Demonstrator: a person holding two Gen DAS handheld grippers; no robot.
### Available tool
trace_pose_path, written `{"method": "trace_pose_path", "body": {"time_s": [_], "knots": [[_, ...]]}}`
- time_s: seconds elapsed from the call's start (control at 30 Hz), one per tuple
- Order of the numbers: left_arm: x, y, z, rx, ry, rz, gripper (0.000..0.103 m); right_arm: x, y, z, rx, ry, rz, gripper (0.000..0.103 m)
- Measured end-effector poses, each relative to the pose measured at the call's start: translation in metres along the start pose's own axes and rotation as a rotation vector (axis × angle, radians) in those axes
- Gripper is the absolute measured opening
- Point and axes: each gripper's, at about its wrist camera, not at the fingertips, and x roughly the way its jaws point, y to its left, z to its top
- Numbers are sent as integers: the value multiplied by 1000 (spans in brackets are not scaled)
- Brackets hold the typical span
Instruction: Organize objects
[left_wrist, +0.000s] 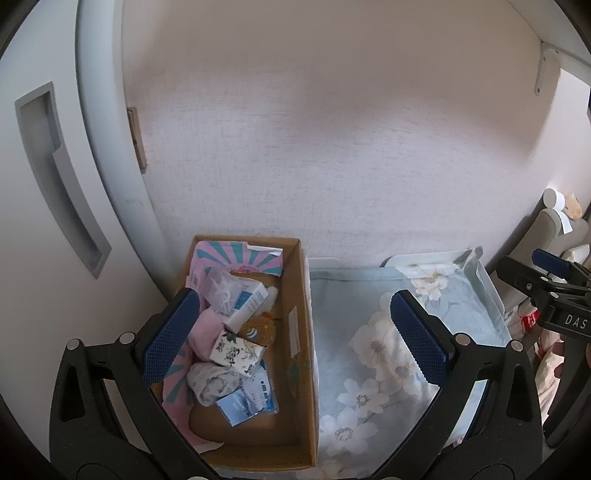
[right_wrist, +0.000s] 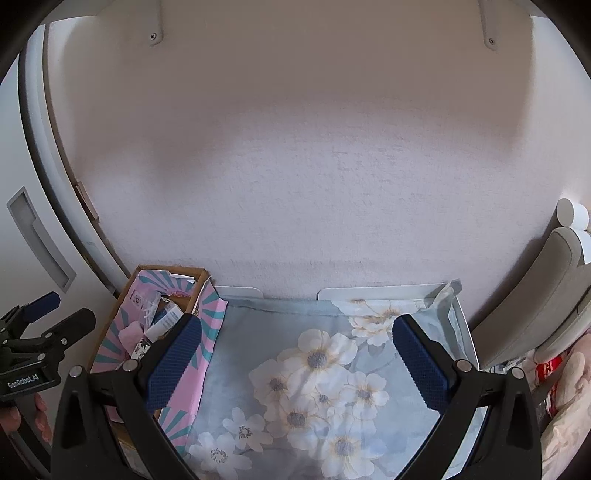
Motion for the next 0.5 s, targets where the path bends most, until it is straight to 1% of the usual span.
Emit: {"method": "trace_pose_path", "body": {"time_s": [0.5], "knots": [[0,-5,-4,13,4,14,103,-1,-1,-2,1,3,-1,103]]}}
